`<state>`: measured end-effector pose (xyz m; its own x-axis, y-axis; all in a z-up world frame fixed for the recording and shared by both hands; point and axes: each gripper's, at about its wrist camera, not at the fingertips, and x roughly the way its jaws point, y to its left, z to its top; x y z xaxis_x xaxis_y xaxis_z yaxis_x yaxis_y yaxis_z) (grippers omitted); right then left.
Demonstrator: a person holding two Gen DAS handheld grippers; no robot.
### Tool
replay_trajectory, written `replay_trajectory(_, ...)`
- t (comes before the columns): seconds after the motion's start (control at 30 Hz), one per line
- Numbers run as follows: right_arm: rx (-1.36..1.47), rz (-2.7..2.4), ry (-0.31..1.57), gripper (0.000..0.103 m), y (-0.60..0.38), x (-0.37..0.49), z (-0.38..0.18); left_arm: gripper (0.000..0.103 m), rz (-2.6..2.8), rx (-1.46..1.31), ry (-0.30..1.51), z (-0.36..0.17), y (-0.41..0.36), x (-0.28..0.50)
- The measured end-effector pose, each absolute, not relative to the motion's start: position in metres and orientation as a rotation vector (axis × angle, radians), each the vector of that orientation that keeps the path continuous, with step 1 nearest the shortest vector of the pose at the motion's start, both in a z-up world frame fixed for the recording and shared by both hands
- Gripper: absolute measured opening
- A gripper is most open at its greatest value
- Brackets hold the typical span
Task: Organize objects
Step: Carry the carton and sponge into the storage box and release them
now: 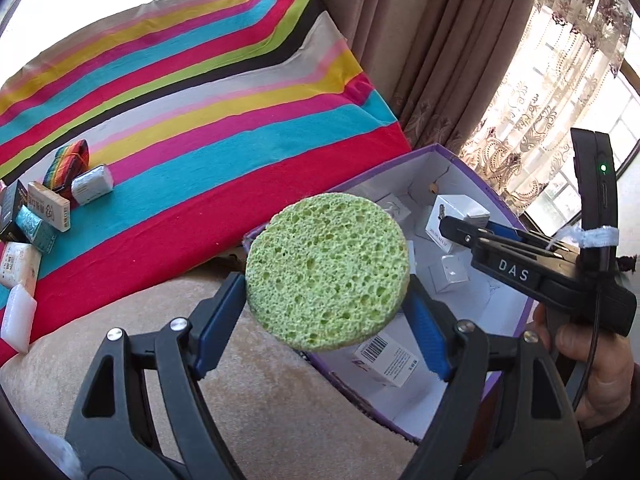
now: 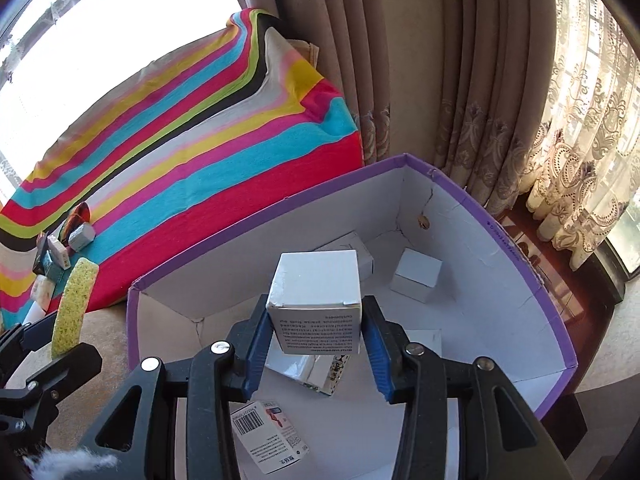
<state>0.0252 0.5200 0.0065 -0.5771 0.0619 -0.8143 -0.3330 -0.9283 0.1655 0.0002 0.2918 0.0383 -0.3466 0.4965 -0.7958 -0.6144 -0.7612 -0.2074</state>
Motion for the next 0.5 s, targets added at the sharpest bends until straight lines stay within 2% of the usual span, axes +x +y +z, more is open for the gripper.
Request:
replay_trajectory(0.03,-1.305,2.561,0.450,0.046,0.522,0.026,0.006,0.088,2.114,-1.204,0.169,0.037,0.293,0.000)
replay_trajectory(0.1,-1.303,2.546,0.445,0.049,0.523,0.026,0.006,0.089,2.111,-1.204,0.167,0.037,0.292,0.000)
replay_trajectory(0.3,-1.304,2.547,0.444,0.063,0.519,0.025,0.007,0.089,2.122,-1.156,0.117,0.045,0.276,-0.003)
replay_trajectory(0.5,-1.310,2.584,0.419,0.070,0.500,0.019,0.012,0.089,2.219,-1.193,0.082,0.044,0.240,-0.016)
